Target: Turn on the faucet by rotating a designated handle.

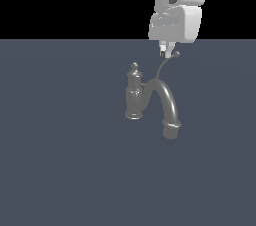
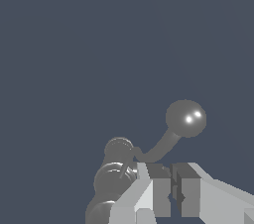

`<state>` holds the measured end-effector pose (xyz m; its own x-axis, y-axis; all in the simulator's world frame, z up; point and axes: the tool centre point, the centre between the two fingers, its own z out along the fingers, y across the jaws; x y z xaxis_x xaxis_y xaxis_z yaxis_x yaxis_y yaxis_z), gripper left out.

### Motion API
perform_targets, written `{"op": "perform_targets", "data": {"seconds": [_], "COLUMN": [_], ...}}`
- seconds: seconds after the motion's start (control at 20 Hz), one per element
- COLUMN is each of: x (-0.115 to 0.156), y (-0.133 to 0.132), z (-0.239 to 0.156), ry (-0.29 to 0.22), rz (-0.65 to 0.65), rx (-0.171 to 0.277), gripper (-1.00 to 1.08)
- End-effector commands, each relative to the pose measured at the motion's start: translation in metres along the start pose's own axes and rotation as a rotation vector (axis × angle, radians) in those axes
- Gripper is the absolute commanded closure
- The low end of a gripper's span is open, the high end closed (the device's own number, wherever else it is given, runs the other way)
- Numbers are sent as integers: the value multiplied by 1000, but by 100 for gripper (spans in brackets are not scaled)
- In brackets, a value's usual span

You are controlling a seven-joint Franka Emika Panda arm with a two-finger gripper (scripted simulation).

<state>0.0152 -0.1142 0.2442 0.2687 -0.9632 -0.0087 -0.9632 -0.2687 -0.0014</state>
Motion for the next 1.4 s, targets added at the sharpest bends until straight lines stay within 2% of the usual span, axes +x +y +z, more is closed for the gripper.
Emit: {"op": "perform_targets", "data": {"seconds": [0.0,0.05,1.35], "x": [31,1,23], "y": [9,-2,-70], "z": [1,0,1], "ry": [9,0,7], "rz": [46,-1,36], "rx": [-1,0,-1], "gripper": [108,108,108]}}
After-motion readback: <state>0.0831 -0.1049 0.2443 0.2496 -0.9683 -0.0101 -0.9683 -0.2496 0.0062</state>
